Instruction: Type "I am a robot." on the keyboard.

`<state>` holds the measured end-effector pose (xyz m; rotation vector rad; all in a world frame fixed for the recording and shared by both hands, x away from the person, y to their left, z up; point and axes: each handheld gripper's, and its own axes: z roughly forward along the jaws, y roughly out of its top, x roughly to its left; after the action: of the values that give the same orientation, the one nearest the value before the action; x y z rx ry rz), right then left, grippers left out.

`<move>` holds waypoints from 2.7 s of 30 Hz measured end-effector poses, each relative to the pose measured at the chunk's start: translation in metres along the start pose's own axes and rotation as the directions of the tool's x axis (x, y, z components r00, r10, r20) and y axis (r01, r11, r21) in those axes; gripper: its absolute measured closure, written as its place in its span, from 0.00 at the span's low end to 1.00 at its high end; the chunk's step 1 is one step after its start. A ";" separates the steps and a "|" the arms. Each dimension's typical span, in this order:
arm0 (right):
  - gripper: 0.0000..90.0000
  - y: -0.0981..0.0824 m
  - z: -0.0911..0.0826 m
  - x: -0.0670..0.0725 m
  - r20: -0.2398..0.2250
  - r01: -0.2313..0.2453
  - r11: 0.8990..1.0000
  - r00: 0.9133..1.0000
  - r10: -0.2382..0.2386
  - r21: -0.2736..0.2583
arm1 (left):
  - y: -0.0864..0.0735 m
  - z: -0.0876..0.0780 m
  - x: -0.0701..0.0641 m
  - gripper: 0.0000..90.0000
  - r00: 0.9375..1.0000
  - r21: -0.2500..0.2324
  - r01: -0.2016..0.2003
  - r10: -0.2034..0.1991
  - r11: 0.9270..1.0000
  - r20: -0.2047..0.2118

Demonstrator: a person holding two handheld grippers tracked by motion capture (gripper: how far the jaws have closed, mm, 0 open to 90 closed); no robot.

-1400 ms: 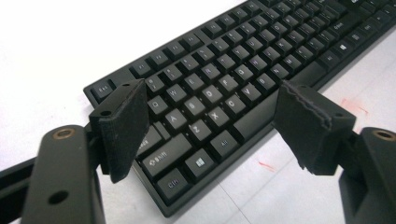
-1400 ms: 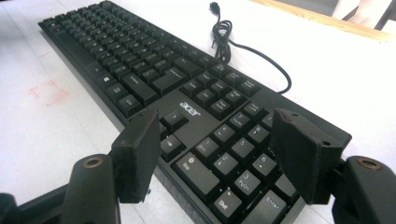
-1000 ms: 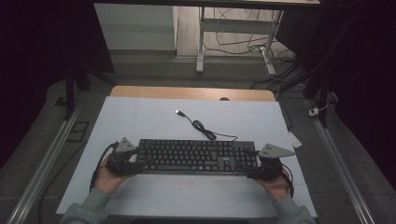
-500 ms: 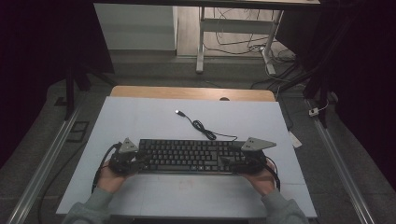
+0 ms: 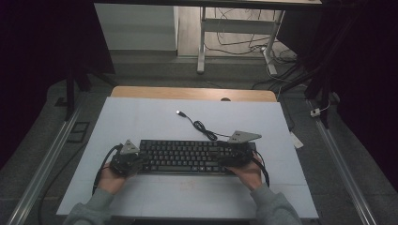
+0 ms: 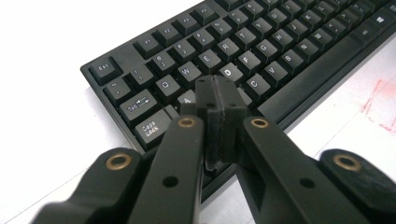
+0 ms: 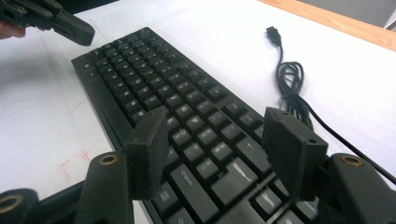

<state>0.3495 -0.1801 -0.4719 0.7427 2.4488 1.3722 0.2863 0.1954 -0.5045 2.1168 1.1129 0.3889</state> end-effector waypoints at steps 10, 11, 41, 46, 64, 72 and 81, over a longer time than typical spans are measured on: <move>0.88 0.007 0.008 0.006 -0.031 0.043 0.999 0.999 -0.043 0.011 | -0.001 0.002 0.001 0.99 1.000 0.009 0.004 -0.004 1.000 -0.004; 0.91 0.008 0.009 0.007 -0.033 0.050 0.999 0.998 -0.049 0.014 | -0.002 0.002 0.001 0.99 1.000 0.008 0.005 -0.005 1.000 -0.004; 1.00 0.021 0.062 0.015 -0.053 0.058 0.996 0.997 -0.054 0.067 | -0.008 0.012 0.008 0.99 1.000 0.051 0.011 -0.009 0.999 -0.029; 1.00 0.021 0.063 0.015 -0.055 0.059 0.996 0.997 -0.055 0.068 | -0.009 0.014 0.008 0.99 0.999 0.059 0.004 -0.002 0.998 -0.032; 1.00 0.018 0.079 0.016 -0.062 0.064 0.993 0.996 -0.058 0.100 | -0.009 0.015 0.009 0.99 0.999 0.061 0.003 -0.001 0.998 -0.034; 1.00 0.016 0.094 0.022 -0.073 0.093 0.986 0.994 -0.083 0.139 | -0.010 0.016 0.009 0.99 0.999 0.065 0.002 0.000 0.998 -0.037; 1.00 0.017 0.103 0.024 -0.070 0.109 0.983 0.993 -0.099 0.146 | -0.010 0.017 0.008 0.99 0.999 0.071 -0.004 0.007 0.997 -0.041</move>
<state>0.3793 -0.0856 -0.5113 0.6018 2.6215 1.2021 0.2941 0.1982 -0.5243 2.1831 1.1602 0.4025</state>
